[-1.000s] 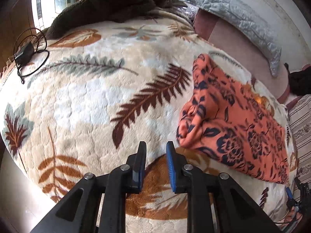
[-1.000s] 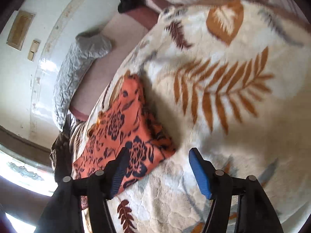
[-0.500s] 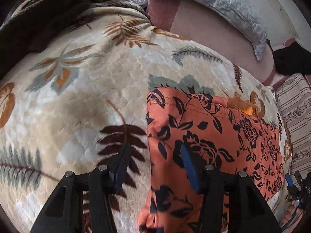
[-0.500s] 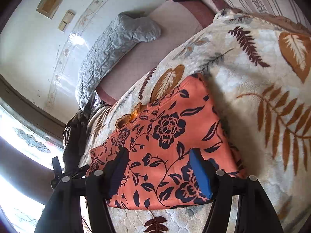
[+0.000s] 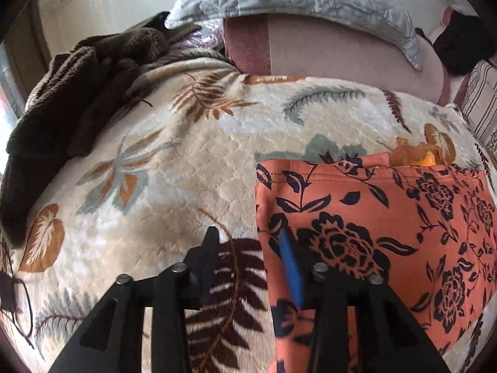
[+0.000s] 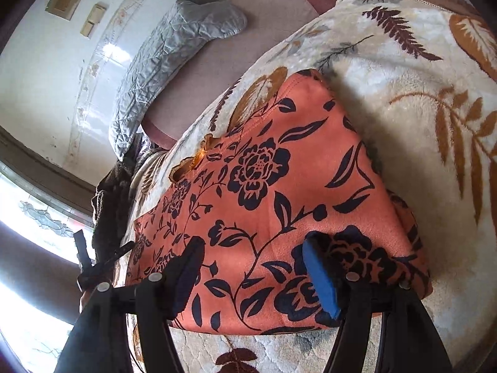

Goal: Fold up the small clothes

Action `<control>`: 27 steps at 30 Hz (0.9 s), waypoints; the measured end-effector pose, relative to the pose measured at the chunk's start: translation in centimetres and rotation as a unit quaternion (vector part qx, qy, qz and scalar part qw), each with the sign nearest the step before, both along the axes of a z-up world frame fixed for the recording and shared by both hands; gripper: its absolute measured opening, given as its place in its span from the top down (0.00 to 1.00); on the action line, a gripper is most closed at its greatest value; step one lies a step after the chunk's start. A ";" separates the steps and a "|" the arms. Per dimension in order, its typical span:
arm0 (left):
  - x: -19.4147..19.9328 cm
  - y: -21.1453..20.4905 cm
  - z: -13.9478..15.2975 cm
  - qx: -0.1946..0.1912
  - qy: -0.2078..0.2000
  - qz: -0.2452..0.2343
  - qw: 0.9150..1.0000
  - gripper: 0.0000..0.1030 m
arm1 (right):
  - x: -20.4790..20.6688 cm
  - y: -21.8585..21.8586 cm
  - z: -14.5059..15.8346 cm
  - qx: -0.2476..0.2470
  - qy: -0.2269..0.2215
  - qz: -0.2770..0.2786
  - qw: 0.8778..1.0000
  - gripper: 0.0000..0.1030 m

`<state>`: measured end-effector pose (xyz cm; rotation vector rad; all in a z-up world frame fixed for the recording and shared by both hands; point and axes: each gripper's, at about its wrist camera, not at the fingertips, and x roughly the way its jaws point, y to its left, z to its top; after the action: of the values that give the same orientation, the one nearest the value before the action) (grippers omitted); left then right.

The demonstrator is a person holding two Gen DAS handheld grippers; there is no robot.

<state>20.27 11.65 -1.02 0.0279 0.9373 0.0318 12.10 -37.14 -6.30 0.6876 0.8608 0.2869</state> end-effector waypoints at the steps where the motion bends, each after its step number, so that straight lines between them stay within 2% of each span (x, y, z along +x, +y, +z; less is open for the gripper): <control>1: -1.4 -0.1 0.8 -0.002 -0.010 -0.002 1.000 0.53 | -0.1 0.0 0.0 0.001 -0.002 0.001 1.000 0.33; 3: -4.0 -0.1 1.6 -0.015 -0.020 -0.003 1.000 0.50 | -0.3 0.0 0.3 -0.002 -0.008 0.001 1.000 0.33; 4: -5.1 -0.1 1.1 -0.020 -0.005 0.003 1.000 0.49 | -0.5 -0.2 0.4 0.000 -0.011 -0.001 1.000 0.33; 6: -5.7 -0.5 -2.2 -0.013 0.079 0.002 0.997 0.50 | -0.7 -0.6 0.7 0.011 -0.015 -0.005 1.000 0.33; 7: -6.3 -0.6 -3.5 -0.005 0.099 0.005 0.995 0.49 | -0.6 -1.1 1.0 0.019 -0.015 -0.009 1.000 0.33; 11: -9.1 -1.4 -0.2 0.022 0.028 0.036 0.999 0.50 | 0.5 -3.2 2.3 0.038 -0.013 -0.023 0.999 0.32; 14: -10.8 -3.1 2.6 -0.006 -0.026 0.010 1.000 0.48 | 3.2 -4.1 3.4 0.043 -0.008 -0.005 0.999 0.31; 16: -11.0 -4.6 3.3 -0.027 -0.046 -0.009 0.999 0.44 | 6.2 -4.3 3.3 0.061 0.006 0.018 0.998 0.31; 19: -10.1 -6.7 1.9 -0.059 -0.033 -0.022 0.997 0.43 | 11.5 -4.2 1.8 0.089 0.050 0.038 0.994 0.31; 21: -9.4 -7.9 0.1 -0.054 -0.020 -0.024 0.998 0.43 | 14.9 -4.3 0.7 0.088 0.071 0.040 0.993 0.31; 22: -9.1 -8.3 -1.1 -0.044 -0.002 -0.021 0.999 0.43 | 16.4 -4.5 0.3 0.072 0.075 0.033 0.994 0.32; 23: -8.9 -8.3 -2.2 -0.042 0.015 -0.017 0.999 0.43 | 17.6 -5.3 0.2 0.056 0.072 0.003 0.996 0.32; 25: -9.2 -8.1 -3.1 -0.041 0.004 -0.015 0.999 0.41 | 19.0 -6.9 -0.2 0.089 0.064 -0.039 0.993 0.32; 27: -9.2 -8.0 -3.0 -0.035 0.001 -0.019 0.999 0.38 | 19.0 -7.0 1.0 0.052 0.049 -0.056 0.996 0.32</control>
<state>11.05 3.65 -4.01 -0.0201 0.9389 -0.0356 31.06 -44.16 -5.30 0.8504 0.9019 0.1995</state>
